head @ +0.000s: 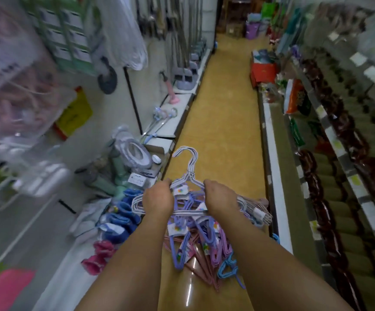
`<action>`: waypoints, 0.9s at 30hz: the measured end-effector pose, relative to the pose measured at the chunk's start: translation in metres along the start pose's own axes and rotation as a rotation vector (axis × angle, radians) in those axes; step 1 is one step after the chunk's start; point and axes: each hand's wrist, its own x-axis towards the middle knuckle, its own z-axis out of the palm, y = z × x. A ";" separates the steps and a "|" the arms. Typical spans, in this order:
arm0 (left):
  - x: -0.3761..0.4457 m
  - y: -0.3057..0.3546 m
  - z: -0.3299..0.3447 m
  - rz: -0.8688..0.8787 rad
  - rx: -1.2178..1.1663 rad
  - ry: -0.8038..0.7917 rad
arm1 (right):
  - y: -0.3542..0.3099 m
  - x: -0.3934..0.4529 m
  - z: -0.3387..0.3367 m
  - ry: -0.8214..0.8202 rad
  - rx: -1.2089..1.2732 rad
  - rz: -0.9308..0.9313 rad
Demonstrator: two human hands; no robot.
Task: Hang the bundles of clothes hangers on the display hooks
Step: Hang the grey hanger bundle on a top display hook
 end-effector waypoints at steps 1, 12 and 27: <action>-0.006 -0.005 -0.010 -0.028 -0.011 0.018 | -0.008 -0.001 -0.005 0.013 0.001 -0.026; -0.145 -0.057 -0.090 -0.475 -0.105 0.244 | -0.096 -0.072 -0.039 0.024 -0.070 -0.497; -0.360 -0.134 -0.143 -0.792 -0.133 0.458 | -0.219 -0.238 -0.040 0.018 -0.055 -0.920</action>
